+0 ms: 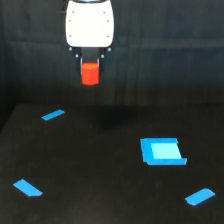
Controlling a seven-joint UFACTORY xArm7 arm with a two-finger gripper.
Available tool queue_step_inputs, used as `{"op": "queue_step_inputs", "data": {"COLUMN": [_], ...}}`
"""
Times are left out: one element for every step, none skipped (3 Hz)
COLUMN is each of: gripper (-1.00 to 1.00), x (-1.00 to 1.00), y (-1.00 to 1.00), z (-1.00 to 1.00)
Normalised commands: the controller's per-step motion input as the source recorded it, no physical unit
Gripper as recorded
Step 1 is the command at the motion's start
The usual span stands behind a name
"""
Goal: Pick up the red object from the table
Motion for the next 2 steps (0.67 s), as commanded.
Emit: {"op": "queue_step_inputs", "data": {"gripper": [-0.93, -0.99], "x": [-0.09, 0.01], "y": [0.04, 0.05], "z": [0.11, 0.05]}}
